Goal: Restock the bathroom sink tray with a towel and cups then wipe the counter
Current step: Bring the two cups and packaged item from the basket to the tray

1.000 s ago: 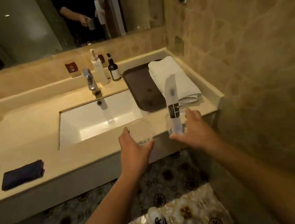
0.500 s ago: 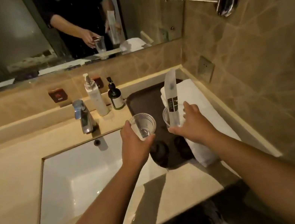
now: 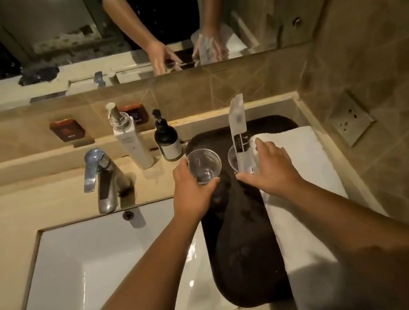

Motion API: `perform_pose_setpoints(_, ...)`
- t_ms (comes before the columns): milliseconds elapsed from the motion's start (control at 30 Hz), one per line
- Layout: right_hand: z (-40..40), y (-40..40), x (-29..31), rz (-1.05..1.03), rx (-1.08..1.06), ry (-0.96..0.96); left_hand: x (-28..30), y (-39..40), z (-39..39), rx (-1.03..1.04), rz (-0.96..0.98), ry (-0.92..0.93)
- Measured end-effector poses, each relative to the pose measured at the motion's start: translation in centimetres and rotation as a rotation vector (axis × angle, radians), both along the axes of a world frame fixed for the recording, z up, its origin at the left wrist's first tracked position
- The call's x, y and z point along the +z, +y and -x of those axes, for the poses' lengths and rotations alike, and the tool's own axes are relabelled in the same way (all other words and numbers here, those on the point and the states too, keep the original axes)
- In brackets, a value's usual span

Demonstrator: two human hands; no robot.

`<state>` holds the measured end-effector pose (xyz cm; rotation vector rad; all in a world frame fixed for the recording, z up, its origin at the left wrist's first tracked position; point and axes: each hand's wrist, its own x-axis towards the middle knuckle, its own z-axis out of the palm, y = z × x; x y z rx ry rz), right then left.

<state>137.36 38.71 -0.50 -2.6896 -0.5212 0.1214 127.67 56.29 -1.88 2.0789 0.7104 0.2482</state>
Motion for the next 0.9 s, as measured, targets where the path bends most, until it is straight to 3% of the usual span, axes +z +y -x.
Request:
perform_pose_setpoints(567, -4.0, 1.6, -2.9, 0.192, 0.062, 0.036, -2.6, 1.0, -2.4, -0.044, 0.009, 0.027)
perform_pose_setpoints(767, -4.2, 1.3, -3.1, 0.16, 0.054, 0.088, -2.5, 1.2, -2.8, -0.064, 0.012, 0.063)
perform_pose_setpoints(900, -5.2, 1.5, -2.0, 0.014, 0.055, 0.07, -2.4, 1.5, -3.0, -0.073, 0.008, 0.086)
